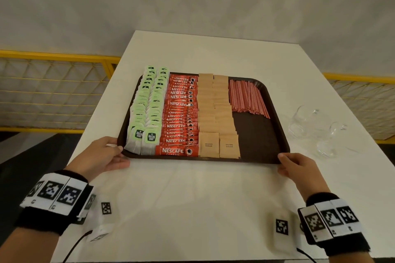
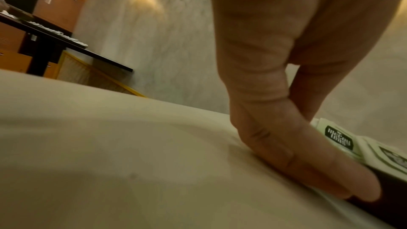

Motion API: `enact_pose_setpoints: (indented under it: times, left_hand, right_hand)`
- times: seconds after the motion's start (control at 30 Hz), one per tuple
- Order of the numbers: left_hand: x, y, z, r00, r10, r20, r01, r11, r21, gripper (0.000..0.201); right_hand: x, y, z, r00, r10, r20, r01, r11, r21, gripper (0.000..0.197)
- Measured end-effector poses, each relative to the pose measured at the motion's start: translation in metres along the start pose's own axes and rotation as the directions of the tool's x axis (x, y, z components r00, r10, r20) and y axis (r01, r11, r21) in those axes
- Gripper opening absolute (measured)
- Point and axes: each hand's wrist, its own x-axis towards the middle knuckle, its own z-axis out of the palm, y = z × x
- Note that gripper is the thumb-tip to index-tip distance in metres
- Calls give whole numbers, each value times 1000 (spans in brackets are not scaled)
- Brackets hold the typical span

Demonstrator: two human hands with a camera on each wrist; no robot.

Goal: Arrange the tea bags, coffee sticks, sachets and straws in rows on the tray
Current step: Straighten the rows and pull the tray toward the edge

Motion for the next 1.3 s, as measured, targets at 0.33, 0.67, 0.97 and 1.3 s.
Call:
enact_pose_setpoints:
  times: [0.33, 0.67, 0.97, 1.3]
  left_hand:
    - [-15, -19, -14, 1000, -6, 22, 8, 992, -123, 26]
    - [-26, -18, 0, 998, 24, 53, -15, 986, -168, 23]
    - [-35, -13, 4, 998, 36, 52, -27, 986, -165, 23]
    - [-34, -12, 4, 998, 44, 55, -39, 996, -78, 32]
  right_hand:
    - [-6, 9, -3, 992, 109, 63, -120, 969, 215, 45]
    - [-11, 4, -6, 980, 166, 112, -193, 931, 309, 34]
    - [-11, 4, -5, 975, 192, 110, -215, 940, 266, 31]
    - [-11, 1, -6, 968, 231, 94, -244, 954, 176, 25]
